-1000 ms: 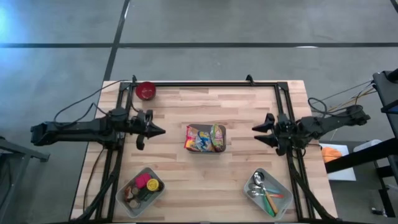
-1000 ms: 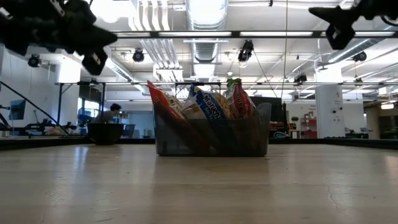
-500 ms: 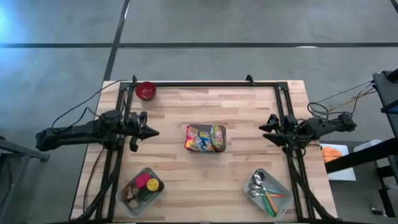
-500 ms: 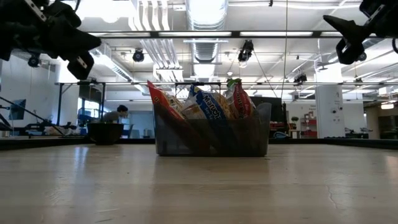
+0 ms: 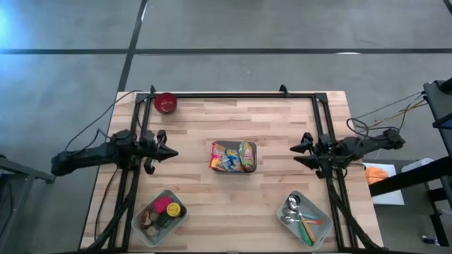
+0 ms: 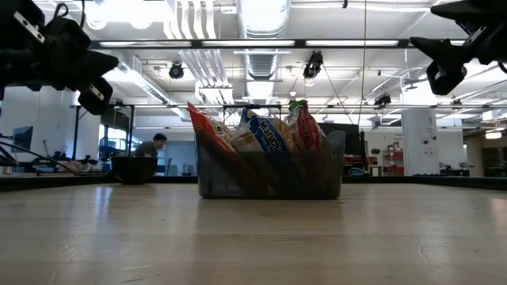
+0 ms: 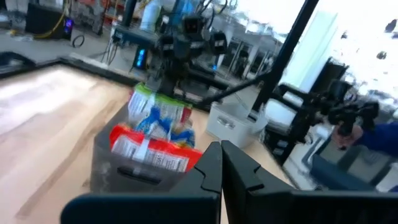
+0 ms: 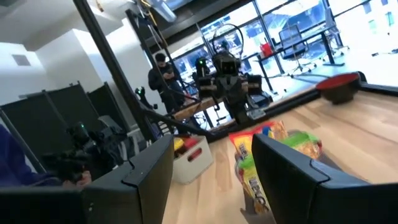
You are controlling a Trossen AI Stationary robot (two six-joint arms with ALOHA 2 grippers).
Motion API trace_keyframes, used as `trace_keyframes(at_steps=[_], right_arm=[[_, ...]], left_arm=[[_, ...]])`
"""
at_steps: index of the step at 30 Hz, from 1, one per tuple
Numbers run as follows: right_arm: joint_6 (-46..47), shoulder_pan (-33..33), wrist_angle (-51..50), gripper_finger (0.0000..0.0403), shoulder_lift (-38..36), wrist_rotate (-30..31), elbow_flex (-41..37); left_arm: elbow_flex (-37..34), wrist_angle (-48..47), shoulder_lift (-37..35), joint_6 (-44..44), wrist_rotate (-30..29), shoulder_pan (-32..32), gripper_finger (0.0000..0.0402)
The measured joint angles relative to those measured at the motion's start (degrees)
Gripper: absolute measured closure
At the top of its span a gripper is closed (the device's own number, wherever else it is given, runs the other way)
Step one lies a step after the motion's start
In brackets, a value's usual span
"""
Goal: Pick & Place Food Item
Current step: Return to Home Position
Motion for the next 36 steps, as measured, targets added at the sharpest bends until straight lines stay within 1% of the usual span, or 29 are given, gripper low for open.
trace_keyframes(at_steps=[4, 6, 11, 16, 23, 36], right_arm=[[-0.08, -0.04, 2.74, 0.019, 0.3, -0.02, -2.04], [-0.84, -0.02, 2.31, 0.019, 0.0, -0.02, -2.04], [-5.75, -0.02, 1.54, 0.019, 0.16, -0.32, -2.04], [-9.72, 0.0, 1.5, 0.019, 0.84, -0.37, -2.04], [-9.27, 0.0, 1.37, 0.019, 0.81, -0.41, -2.04], [-9.08, -0.02, 1.04, 0.019, 0.83, -0.48, -2.04]], left_arm=[[-0.03, -0.03, 0.74, 1.59, 0.15, -0.03, 0.0401], [-0.03, -0.09, 1.35, 2.5, 0.13, -0.03, 0.0402], [-0.03, -0.13, 3.22, 5.01, -0.05, -0.03, 0.0401], [-0.03, -0.15, 5.41, 5.38, -0.07, -0.03, 0.0401], [-0.03, -0.18, 7.09, 5.4, -0.08, -0.03, 0.0401], [-0.03, -0.19, 7.04, 5.54, -0.07, -0.03, 0.0401]])
